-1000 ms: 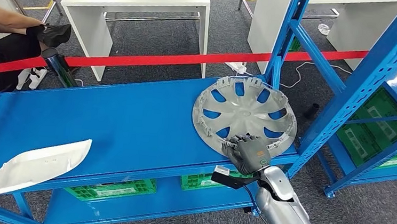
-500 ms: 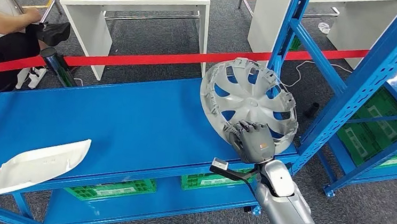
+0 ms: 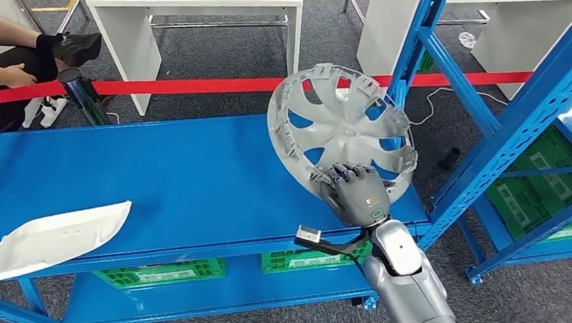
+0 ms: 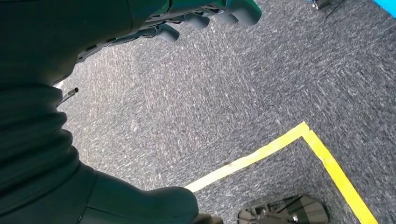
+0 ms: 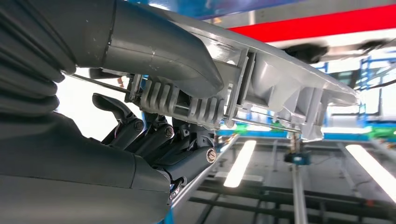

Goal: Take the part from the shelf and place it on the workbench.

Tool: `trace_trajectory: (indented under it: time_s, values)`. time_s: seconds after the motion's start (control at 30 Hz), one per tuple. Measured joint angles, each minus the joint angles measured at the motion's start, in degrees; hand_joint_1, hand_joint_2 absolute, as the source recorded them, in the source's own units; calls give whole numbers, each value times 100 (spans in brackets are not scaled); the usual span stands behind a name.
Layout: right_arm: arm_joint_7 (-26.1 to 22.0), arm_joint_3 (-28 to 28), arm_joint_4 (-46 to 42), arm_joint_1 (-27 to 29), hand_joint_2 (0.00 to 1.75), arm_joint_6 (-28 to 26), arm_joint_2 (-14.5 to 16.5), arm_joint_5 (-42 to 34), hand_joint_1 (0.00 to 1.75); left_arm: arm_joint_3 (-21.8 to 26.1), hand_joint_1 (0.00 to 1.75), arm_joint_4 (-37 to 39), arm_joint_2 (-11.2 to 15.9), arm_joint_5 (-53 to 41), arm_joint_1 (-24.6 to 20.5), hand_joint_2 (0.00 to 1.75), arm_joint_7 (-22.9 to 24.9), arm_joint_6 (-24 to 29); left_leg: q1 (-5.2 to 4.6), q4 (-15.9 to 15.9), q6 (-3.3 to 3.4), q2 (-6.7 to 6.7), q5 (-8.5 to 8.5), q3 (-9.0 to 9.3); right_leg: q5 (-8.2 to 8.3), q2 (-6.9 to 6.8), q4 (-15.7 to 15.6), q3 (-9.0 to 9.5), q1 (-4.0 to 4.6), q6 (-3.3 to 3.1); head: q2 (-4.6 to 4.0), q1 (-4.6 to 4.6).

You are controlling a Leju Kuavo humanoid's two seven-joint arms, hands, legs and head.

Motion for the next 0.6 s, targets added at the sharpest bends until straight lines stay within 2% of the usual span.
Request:
trace_trajectory:
  time_s: [0.17, 0.33, 0.6]
  values:
    - [-12, 240, -374, 5, 175, 401, -92, -41, 175, -1, 0, 0, -14, -27, -12, 175, 10, -43, 0, 0, 0, 0, 0, 0, 0, 0, 0, -2, 0, 0, 0, 0]
    - [-1, 513, -599, -34, 175, 543, -185, 169, 175, -1, 0, 0, -14, -3, -15, 175, 117, -74, 0, 0, 0, 1, 0, -6, 0, 2, 0, -3, 0, 0, 0, 0]
    - [-87, 1216, -826, -423, 175, 839, -148, 210, 175, 109, 0, 0, -9, 345, -12, 175, 57, -46, -6, 46, 24, -5, -10, -36, 15, -8, -6, -12, -35, 22, 0, -2]
